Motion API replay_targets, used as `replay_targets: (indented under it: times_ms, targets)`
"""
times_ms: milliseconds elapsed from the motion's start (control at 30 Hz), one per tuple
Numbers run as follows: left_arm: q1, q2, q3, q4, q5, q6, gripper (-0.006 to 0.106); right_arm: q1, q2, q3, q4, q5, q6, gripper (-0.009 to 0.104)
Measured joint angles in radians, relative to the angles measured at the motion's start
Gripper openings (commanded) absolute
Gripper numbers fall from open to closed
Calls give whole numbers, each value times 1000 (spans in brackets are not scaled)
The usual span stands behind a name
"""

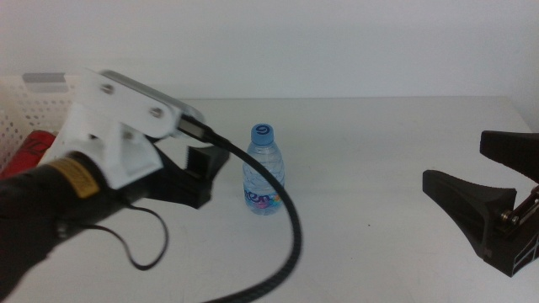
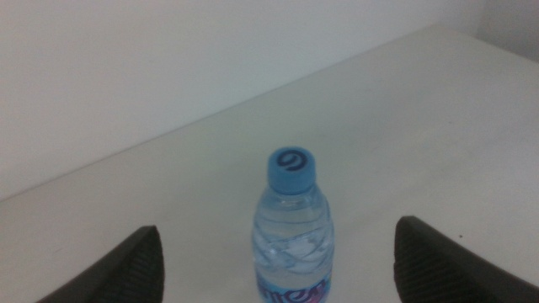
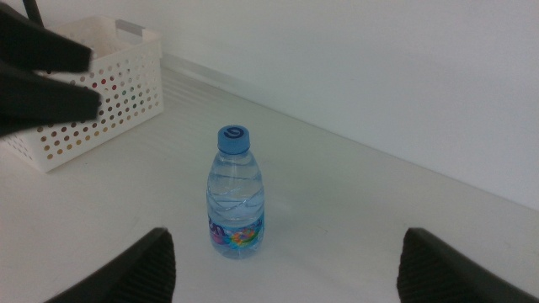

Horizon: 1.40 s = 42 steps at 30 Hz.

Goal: Use arms to grab the bottles and put them into the dustbin to the left of the table.

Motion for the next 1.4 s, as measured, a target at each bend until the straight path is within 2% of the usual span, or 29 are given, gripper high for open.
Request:
replay_targets:
  times_ms: [333, 667, 800, 967, 1133, 1400]
  targets:
    - [-60, 180, 108, 0, -323, -31, 90, 0, 0, 0, 0, 0, 0, 74]
    - [-61, 336, 126, 0, -465, -106, 90, 0, 0, 0, 0, 0, 0, 74]
    - [-61, 398, 129, 32, -541, -139, 90, 0, 0, 0, 0, 0, 0, 74]
    - [-61, 462, 193, 92, -746, -173, 90, 0, 0, 0, 1, 0, 0, 74]
    - [-61, 554, 231, 97, -936, -191, 90, 0, 0, 0, 1, 0, 0, 74]
    - [-61, 676, 225, 90, -1042, -195, 90, 0, 0, 0, 2, 0, 0, 74]
